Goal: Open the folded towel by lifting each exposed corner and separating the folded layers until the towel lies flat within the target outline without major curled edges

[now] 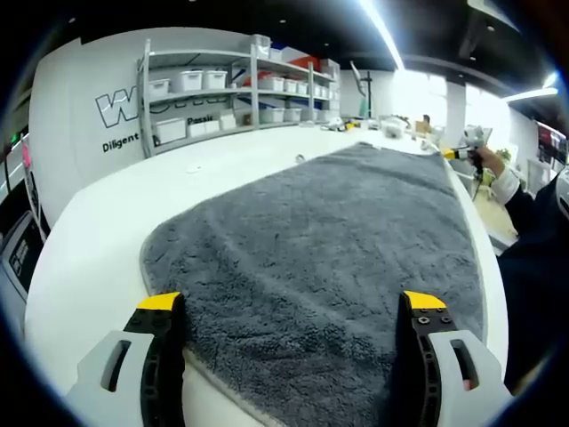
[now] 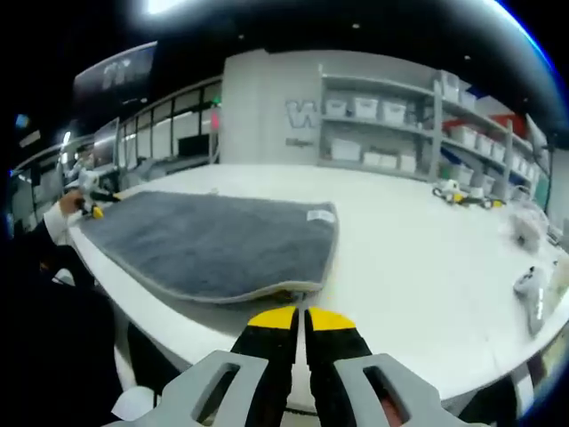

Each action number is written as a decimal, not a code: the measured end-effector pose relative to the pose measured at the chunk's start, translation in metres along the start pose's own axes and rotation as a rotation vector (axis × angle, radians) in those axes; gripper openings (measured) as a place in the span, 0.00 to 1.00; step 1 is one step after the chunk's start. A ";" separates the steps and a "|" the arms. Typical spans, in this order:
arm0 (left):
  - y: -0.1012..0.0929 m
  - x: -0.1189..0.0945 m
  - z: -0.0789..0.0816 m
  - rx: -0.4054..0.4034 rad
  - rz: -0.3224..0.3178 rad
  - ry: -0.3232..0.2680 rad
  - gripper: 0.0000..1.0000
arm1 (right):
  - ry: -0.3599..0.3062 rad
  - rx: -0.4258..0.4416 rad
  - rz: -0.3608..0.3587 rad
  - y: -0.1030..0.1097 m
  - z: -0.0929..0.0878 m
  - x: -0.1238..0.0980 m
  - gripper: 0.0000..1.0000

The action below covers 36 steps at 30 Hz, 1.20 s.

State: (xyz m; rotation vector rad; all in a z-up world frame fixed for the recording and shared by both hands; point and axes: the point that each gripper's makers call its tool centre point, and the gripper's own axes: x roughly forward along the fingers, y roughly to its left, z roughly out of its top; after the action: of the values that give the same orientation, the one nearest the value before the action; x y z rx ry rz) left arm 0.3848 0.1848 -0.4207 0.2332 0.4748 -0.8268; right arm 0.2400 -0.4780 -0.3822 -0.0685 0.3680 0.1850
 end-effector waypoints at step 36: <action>-0.003 -0.001 -0.002 0.000 -0.003 0.002 0.98 | 0.087 -0.126 -0.015 0.005 -0.026 0.027 0.09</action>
State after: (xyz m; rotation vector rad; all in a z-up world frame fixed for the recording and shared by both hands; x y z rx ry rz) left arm 0.3820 0.1842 -0.4218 0.2331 0.4777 -0.8298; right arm 0.2550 -0.4713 -0.4166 -0.2037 0.4420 0.1909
